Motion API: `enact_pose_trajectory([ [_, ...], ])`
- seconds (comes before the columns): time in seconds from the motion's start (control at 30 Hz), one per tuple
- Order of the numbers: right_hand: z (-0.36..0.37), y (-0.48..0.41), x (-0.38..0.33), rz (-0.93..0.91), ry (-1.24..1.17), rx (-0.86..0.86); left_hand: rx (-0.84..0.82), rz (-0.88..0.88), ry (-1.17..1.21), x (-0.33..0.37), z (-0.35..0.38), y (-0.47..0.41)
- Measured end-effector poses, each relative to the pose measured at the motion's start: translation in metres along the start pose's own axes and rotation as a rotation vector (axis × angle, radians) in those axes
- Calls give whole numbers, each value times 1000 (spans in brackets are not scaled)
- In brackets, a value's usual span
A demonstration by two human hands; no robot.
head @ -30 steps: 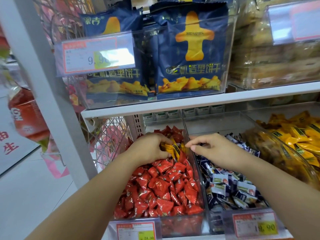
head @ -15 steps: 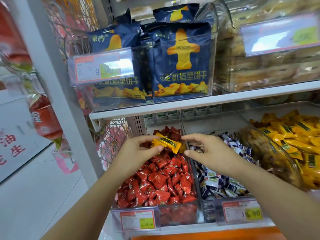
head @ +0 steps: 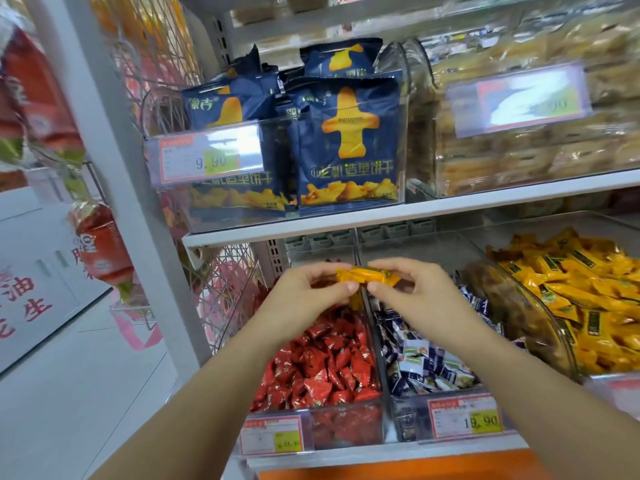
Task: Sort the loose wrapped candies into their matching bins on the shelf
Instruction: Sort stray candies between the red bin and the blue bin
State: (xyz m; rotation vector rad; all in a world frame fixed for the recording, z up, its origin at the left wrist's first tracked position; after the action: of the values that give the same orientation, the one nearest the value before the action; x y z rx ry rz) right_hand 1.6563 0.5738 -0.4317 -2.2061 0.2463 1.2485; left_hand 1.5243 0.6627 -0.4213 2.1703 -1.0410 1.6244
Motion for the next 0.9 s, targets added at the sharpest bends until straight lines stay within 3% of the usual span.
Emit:
enact_pose_trajectory([
  [0.27, -63, 6, 23, 84, 95, 98, -131, -21, -126, 23, 66, -32],
  [0.7, -191, 38, 73, 153, 365, 497, -108, 268, -278, 78, 219, -80],
  [0.9, -202, 35, 115, 274, 548, 312, -119, 282, -418, 76, 256, -90],
])
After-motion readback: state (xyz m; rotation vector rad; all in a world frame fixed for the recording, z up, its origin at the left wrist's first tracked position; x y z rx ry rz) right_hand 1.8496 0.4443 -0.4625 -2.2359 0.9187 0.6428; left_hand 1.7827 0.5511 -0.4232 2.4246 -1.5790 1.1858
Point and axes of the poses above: each hand's wrist, its own y-axis away from the middle knuckle, its own z-axis out of the palm, x = y × z, the point moved 7 cm from there along -y, towards the middle knuckle, and after that the axes turned 3 degrees about x, right-handed, at the moved point
